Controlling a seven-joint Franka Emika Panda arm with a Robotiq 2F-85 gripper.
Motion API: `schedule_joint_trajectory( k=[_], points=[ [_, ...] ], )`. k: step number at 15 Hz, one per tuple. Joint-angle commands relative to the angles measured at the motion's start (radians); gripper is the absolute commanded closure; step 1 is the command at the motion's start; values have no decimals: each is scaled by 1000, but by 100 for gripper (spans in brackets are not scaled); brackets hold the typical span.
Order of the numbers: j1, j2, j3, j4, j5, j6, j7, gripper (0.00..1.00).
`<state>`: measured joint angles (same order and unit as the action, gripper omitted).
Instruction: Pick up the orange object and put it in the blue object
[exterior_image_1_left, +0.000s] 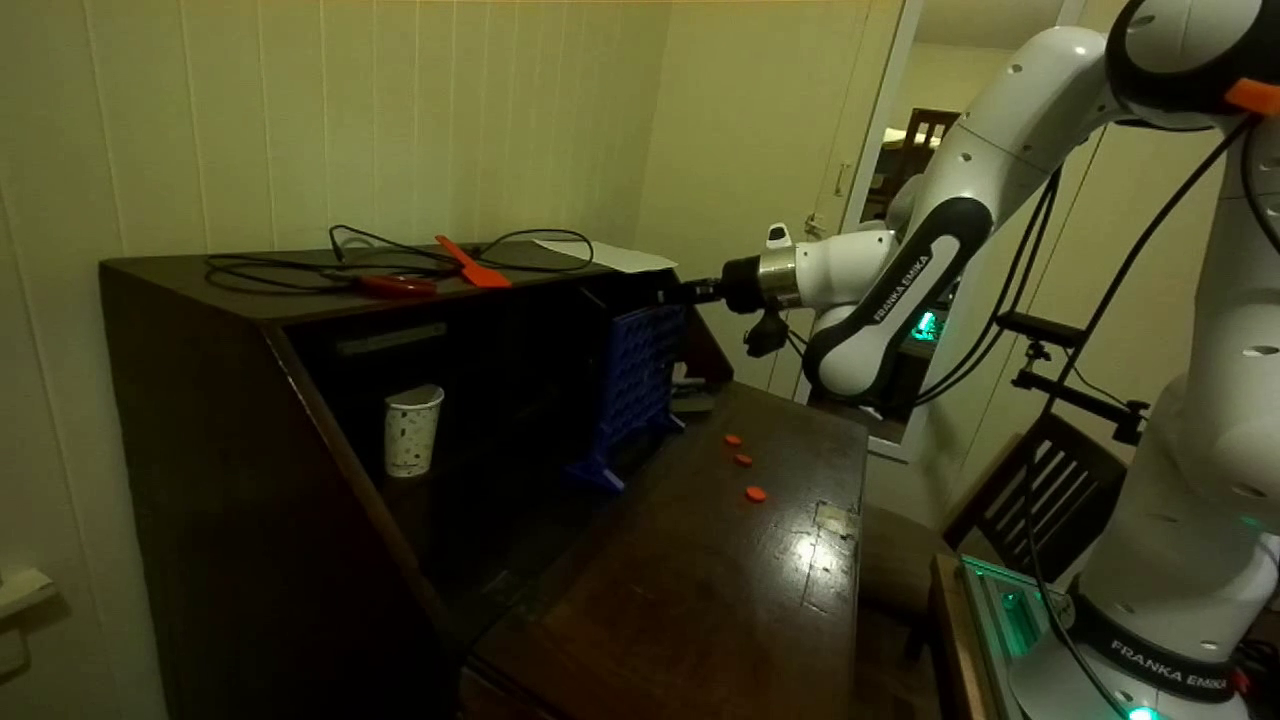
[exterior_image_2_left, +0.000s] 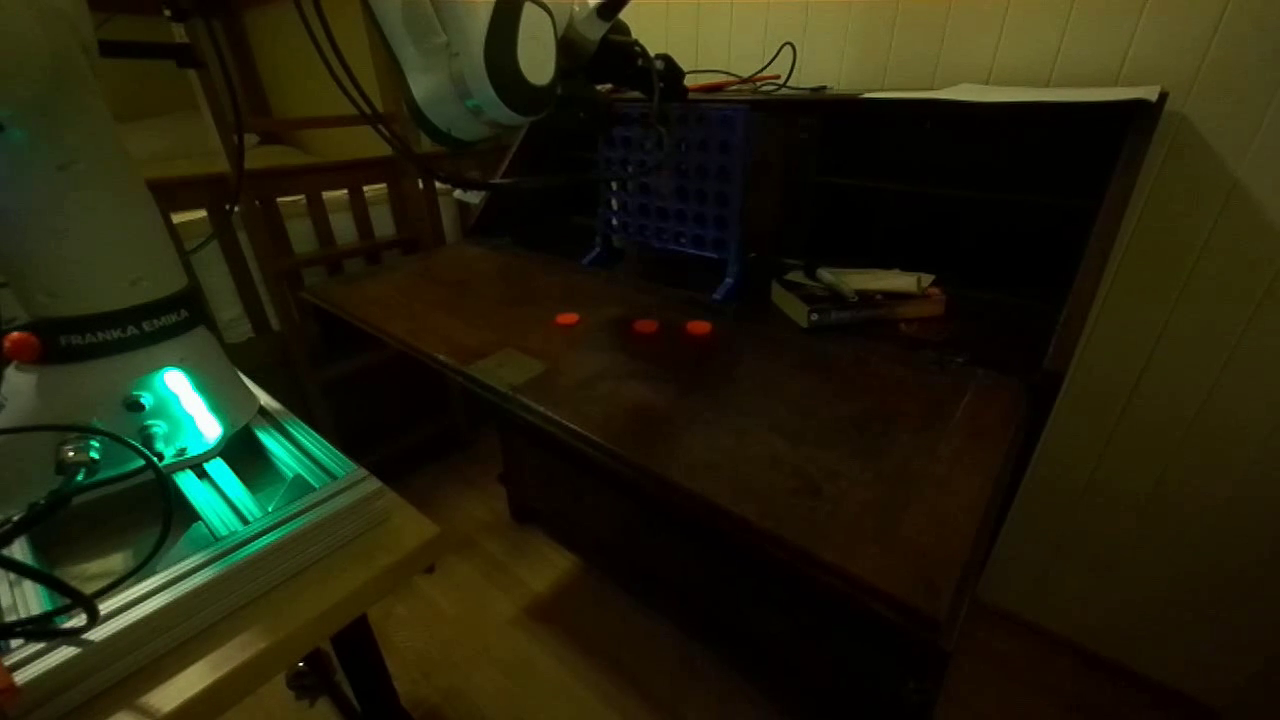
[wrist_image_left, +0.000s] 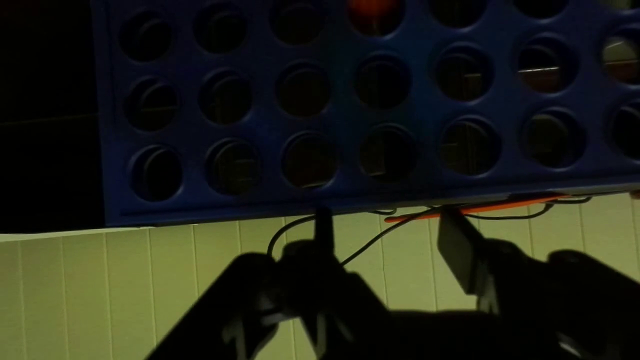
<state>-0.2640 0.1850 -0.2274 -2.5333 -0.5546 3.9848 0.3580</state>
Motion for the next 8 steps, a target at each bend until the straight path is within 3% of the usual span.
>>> schedule_joint_trajectory(
  k=[1, 3, 8],
  points=[
    [-42, -15, 29, -8, -37, -3, 5, 12],
    [-49, -19, 37, -10, -38, 0, 13, 1],
    [-59, -49, 40, -21, -37, 30, 21, 0]
  ],
)
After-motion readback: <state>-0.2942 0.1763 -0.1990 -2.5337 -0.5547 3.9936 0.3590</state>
